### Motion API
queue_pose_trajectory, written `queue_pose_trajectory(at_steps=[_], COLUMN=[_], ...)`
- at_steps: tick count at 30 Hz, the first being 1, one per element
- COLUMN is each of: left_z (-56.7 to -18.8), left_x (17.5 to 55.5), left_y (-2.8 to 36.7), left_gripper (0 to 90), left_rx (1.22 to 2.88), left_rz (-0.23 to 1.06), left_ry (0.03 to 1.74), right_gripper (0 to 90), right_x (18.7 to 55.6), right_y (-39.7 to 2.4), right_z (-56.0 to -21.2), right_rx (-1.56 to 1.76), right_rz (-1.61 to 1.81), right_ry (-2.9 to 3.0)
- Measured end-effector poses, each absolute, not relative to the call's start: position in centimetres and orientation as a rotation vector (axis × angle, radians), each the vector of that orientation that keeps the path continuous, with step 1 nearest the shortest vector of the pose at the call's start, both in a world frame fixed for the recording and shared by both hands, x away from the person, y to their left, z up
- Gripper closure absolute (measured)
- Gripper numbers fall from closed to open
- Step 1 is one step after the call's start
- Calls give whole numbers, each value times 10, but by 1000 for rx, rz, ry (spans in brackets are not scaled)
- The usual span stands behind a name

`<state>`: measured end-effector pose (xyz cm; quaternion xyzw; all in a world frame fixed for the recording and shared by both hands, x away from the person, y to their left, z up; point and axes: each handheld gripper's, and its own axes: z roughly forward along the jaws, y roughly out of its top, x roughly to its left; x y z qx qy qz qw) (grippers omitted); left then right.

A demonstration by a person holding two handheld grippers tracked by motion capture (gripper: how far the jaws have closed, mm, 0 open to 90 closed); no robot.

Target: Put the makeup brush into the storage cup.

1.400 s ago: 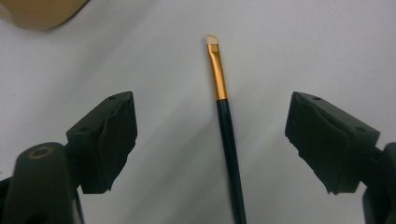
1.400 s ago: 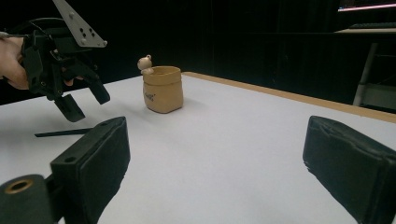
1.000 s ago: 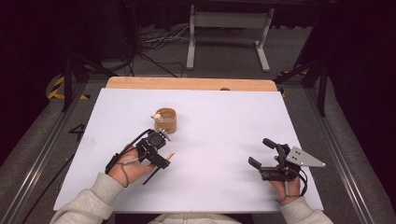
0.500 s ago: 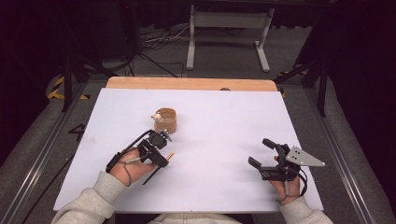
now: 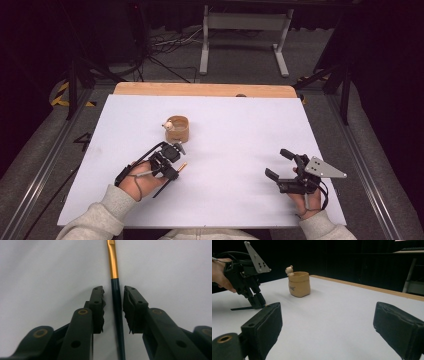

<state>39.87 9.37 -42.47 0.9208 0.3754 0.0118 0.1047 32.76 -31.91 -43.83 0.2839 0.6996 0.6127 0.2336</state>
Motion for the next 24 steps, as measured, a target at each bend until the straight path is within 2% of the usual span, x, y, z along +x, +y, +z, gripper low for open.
queue_pose_trajectory(at_steps=[11,24], left_z=[-425,-422], left_x=[400,399], left_y=[94,92], left_gripper=[814,819], left_rx=[2700,2678], left_rz=[23,14], left_ry=[1130,1115], right_gripper=[91,96], right_x=[328,328], right_y=[-319,-317], right_z=[-439,-439], right_rx=[783,781], right_rz=[1665,1650], right_ry=[1934,1942])
